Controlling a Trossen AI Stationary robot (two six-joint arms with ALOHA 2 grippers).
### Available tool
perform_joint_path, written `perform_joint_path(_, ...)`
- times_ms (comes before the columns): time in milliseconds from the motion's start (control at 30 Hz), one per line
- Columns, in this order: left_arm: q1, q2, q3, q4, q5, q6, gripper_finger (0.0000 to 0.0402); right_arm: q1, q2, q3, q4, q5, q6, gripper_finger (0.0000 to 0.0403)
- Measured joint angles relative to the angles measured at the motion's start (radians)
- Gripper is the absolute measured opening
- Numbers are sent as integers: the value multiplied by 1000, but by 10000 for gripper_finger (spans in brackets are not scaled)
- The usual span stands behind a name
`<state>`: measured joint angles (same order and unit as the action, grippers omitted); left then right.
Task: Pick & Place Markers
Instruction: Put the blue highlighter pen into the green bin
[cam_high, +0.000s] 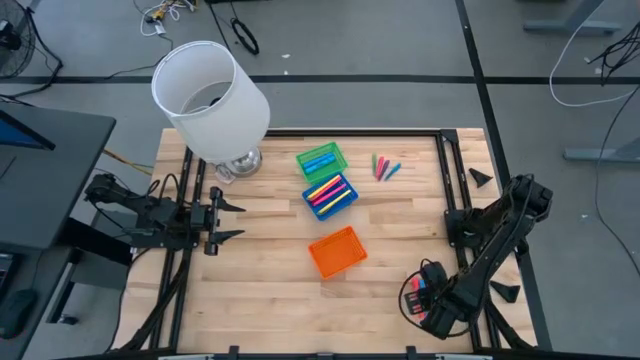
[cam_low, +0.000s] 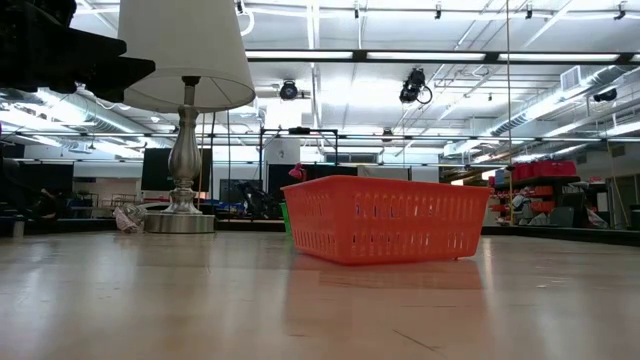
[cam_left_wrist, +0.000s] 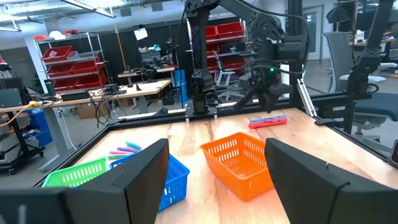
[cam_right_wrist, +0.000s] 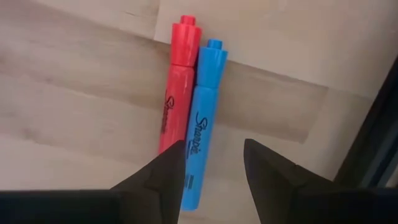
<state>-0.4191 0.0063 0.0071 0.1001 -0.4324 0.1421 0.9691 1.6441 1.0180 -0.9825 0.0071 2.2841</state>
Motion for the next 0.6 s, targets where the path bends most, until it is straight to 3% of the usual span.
perform_joint_path(600, 0, 0, 0, 0, 0, 0, 273, -1, 141, 0, 83, -25, -45, 162)
